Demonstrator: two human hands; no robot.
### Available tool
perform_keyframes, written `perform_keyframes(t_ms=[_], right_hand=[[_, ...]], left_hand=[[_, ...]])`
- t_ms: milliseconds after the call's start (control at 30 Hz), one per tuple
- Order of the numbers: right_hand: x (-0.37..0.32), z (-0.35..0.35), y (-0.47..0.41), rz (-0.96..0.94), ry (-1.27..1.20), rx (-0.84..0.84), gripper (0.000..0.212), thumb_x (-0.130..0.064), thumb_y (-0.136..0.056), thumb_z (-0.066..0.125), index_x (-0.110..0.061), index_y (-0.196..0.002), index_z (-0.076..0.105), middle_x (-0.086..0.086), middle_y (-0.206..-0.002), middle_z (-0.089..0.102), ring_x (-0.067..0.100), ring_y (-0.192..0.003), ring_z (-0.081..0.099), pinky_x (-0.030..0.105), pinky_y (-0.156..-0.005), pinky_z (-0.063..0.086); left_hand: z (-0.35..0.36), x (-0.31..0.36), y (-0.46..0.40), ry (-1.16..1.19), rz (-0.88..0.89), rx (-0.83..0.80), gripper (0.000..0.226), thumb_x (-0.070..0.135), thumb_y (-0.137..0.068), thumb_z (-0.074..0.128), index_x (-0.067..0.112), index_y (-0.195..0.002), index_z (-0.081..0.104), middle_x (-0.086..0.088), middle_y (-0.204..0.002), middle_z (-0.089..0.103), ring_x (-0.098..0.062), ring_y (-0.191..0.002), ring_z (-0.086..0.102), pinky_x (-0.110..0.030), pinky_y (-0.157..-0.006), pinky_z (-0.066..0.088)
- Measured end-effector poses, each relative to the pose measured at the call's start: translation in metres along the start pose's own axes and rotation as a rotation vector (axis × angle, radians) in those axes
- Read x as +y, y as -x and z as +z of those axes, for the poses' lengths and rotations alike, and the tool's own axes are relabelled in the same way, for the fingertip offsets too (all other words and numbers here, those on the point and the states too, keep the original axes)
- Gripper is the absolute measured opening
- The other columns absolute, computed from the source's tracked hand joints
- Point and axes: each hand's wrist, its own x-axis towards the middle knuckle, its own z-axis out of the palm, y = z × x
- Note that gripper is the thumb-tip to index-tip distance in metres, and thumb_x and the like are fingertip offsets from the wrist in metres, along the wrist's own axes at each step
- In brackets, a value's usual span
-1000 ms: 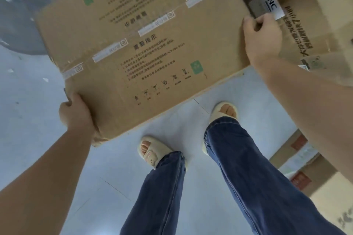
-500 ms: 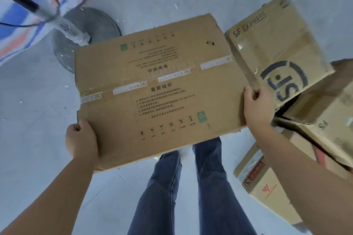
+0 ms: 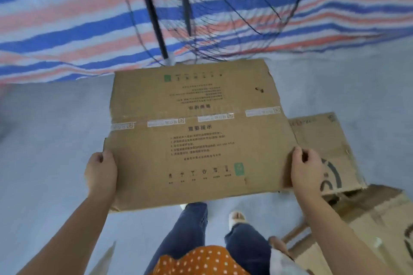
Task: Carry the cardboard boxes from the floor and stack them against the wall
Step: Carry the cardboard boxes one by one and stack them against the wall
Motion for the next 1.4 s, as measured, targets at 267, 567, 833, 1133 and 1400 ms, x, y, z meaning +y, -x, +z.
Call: perform_keyframes(t_ms=[267, 567, 833, 1133, 1400], right_hand=[[-0.018, -0.002, 0.026, -0.265, 0.024, -0.301, 0.023, -0.025, -0.098, 0.043, -0.008, -0.093, 0.059, 0.009, -0.093, 0.059, 0.027, -0.086, 0.053, 0.035, -0.074, 0.037], [-0.017, -0.007, 0.078, -0.511, 0.1, -0.55, 0.023, -0.022, -0.098, 0.041, -0.009, -0.091, 0.058, 0.009, -0.092, 0.059, 0.028, -0.085, 0.055, 0.036, -0.074, 0.039], [-0.038, 0.026, 0.191, -0.769, 0.138, -0.709, 0.022, -0.018, -0.099, 0.043, -0.009, -0.081, 0.053, 0.006, -0.079, 0.054, 0.024, -0.073, 0.048, 0.031, -0.057, 0.028], [-0.041, 0.087, 0.397, -0.883, 0.146, -0.887, 0.033, -0.02, -0.098, 0.041, -0.012, -0.067, 0.048, 0.004, -0.066, 0.05, 0.022, -0.062, 0.046, 0.033, -0.055, 0.032], [-0.056, 0.125, 0.558, -1.016, 0.126, -1.055, 0.041, -0.017, -0.097, 0.042, -0.015, -0.058, 0.032, 0.003, -0.057, 0.034, 0.018, -0.053, 0.032, 0.033, -0.051, 0.023]], left_hand=[[-0.058, -0.113, 0.123, 0.188, -0.328, 0.333, 0.024, 0.021, -0.089, 0.037, 0.009, -0.07, 0.041, -0.005, -0.063, 0.035, -0.022, -0.058, 0.03, -0.033, -0.053, 0.024], [-0.087, -0.206, 0.277, 0.342, -0.609, 0.577, 0.027, 0.025, -0.089, 0.037, 0.005, -0.084, 0.053, -0.007, -0.067, 0.045, -0.024, -0.061, 0.039, -0.034, -0.053, 0.032], [-0.147, -0.295, 0.359, 0.448, -0.778, 0.803, 0.03, 0.022, -0.089, 0.037, -0.002, -0.089, 0.055, -0.011, -0.073, 0.047, -0.029, -0.073, 0.04, -0.037, -0.056, 0.029], [-0.256, -0.435, 0.406, 0.575, -0.877, 0.979, 0.032, 0.02, -0.087, 0.039, -0.01, -0.083, 0.05, -0.014, -0.072, 0.046, -0.026, -0.068, 0.038, -0.037, -0.057, 0.028], [-0.342, -0.522, 0.432, 0.591, -0.951, 1.151, 0.025, 0.017, -0.088, 0.04, 0.001, -0.069, 0.043, -0.009, -0.067, 0.037, -0.021, -0.059, 0.029, -0.035, -0.053, 0.023]])
